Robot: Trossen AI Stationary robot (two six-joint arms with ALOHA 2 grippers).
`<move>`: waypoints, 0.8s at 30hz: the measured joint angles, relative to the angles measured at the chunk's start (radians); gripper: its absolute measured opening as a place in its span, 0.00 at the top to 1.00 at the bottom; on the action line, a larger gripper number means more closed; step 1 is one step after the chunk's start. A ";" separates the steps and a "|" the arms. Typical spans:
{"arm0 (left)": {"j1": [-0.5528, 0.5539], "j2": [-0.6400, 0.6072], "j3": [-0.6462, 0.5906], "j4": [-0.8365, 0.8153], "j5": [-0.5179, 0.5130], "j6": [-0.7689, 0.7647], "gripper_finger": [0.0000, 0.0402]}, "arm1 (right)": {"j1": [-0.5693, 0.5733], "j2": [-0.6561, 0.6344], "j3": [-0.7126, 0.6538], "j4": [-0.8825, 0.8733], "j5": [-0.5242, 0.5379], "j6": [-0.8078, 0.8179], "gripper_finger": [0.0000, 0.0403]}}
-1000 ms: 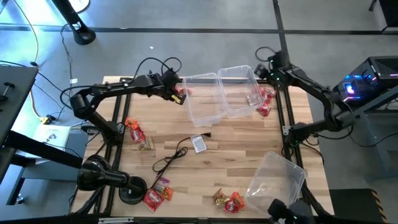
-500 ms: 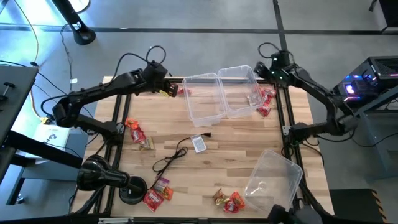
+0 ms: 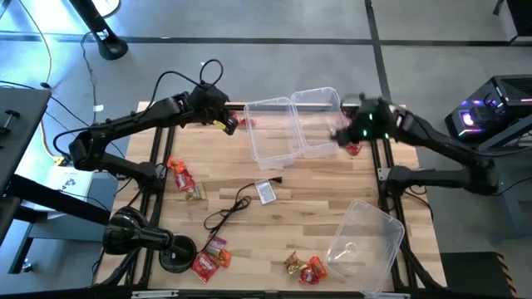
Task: Sort candy
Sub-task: Move the top left and bottom right transparent bins to the top center
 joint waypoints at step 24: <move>0.011 0.000 0.000 0.017 0.106 0.036 1.00 | 0.950 0.134 0.000 0.018 -0.077 0.753 0.64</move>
